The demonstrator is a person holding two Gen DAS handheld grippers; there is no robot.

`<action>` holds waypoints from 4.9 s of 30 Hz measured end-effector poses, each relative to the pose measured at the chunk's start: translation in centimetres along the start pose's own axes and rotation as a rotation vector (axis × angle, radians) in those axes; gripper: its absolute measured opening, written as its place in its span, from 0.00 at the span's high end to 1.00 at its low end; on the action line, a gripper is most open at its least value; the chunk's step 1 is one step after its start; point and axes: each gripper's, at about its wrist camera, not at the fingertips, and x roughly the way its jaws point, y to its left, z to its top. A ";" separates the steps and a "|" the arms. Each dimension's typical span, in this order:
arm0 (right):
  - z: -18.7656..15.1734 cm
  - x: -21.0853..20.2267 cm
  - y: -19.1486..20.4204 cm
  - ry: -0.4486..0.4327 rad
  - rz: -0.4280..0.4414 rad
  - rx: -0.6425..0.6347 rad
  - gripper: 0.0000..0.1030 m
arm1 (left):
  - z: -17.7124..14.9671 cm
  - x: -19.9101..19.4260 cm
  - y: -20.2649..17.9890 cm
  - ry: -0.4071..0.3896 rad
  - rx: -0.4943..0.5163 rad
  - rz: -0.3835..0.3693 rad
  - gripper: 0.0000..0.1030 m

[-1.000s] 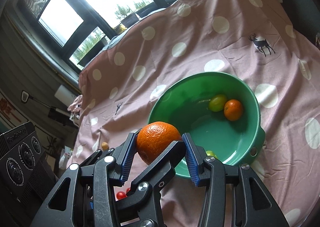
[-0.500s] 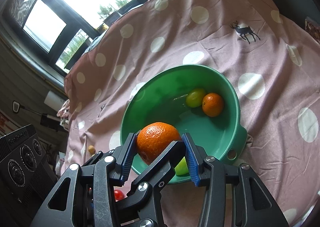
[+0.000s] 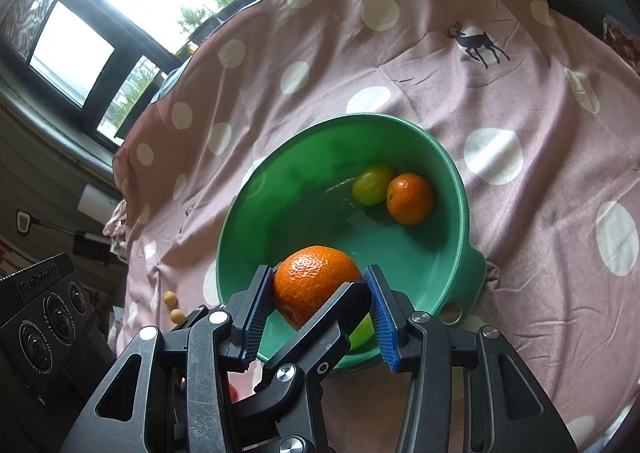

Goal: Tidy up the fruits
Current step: 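Carry the second orange with the right tool over the green bowl, then open the right tool to drop the second orange into the bowl, then move both tools down to the red cherry tomatoes on the cloth, then close the right tool on a red tomato while the left tool closes on another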

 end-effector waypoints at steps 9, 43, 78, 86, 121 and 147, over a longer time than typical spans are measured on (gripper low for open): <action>0.0 0.7 -0.3 0.018 -0.027 0.008 0.52 | -0.2 0.8 0.4 0.025 -0.033 -0.016 0.56; 0.1 1.7 -0.5 0.049 -0.063 0.005 0.52 | -0.8 1.8 1.0 0.062 -0.077 -0.036 0.56; -0.6 -1.3 3.4 -0.073 -0.121 -0.080 0.39 | -1.3 -5.9 2.5 -0.086 -0.091 0.041 0.22; -2.2 -3.4 8.2 -0.148 -0.083 -0.203 0.28 | -2.9 -12.7 7.1 -0.152 -0.213 0.128 0.20; -10.3 9.1 17.2 0.253 -0.022 -0.454 0.28 | -13.0 -17.2 21.2 0.074 -0.460 0.426 0.50; -12.9 11.0 13.4 0.353 -0.073 -0.376 0.53 | -14.2 -14.8 22.5 0.185 -0.522 0.379 0.64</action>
